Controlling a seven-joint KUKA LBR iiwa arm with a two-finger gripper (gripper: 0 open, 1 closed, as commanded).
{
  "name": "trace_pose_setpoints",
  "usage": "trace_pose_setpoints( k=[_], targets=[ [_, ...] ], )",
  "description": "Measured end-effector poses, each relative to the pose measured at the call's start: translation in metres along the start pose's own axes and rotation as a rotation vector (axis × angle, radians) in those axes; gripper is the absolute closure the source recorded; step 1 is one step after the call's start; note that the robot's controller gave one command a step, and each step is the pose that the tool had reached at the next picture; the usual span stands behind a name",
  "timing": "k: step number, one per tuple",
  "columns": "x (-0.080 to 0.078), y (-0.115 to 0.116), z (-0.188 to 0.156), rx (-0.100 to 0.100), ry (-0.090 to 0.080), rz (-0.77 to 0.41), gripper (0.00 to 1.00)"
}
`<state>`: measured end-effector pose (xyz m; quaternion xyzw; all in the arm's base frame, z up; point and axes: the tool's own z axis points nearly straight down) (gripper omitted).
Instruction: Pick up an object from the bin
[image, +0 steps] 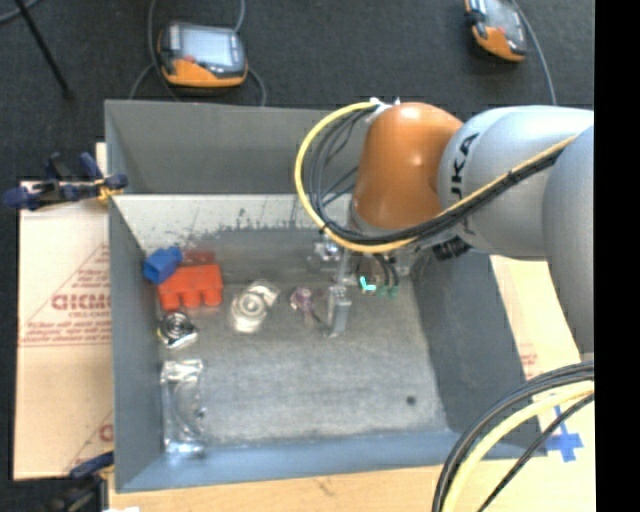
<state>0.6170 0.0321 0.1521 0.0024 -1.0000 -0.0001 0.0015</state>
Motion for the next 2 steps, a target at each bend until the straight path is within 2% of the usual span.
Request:
trace_pose_setpoints(
  k=[1,2],
  targets=[
    [-0.013,-0.011,0.0858,0.002,-0.002,-0.041,0.0],
    [-0.0149,-0.0105,0.0804,0.001,-0.009,-0.04,1.0]
  ],
)
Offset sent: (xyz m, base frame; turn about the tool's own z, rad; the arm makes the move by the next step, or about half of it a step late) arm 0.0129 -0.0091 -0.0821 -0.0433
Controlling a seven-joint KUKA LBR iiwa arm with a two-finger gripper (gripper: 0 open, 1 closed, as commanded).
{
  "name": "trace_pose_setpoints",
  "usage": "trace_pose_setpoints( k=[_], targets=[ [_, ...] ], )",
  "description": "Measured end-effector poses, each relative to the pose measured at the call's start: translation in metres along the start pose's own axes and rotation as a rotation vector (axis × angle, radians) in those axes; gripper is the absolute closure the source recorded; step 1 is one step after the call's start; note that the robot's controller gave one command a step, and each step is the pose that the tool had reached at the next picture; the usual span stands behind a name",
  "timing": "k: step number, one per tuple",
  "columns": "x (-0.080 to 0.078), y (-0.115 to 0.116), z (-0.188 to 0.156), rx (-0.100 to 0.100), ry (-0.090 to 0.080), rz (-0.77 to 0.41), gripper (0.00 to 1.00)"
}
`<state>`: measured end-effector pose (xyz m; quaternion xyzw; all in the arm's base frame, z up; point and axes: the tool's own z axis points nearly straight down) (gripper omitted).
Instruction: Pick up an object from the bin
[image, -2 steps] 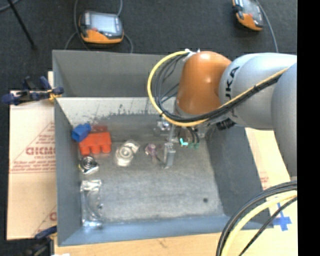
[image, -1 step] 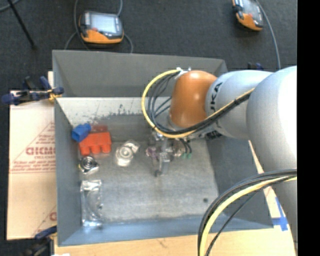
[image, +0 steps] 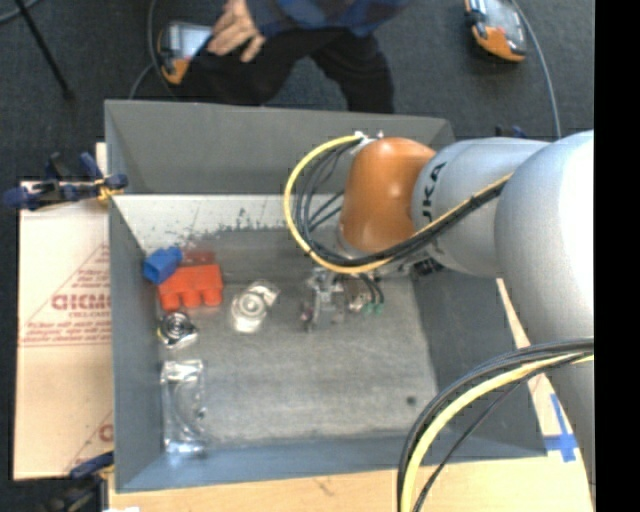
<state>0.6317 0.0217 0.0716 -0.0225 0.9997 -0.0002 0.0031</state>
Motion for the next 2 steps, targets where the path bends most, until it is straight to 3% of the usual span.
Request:
trace_pose_setpoints(
  k=[1,2],
  targets=[
    [-0.02,-0.003,-0.167,0.001,-0.008,-0.003,1.0],
    [-0.012,0.007,-0.193,0.0,-0.003,-0.199,1.0]
  ],
)
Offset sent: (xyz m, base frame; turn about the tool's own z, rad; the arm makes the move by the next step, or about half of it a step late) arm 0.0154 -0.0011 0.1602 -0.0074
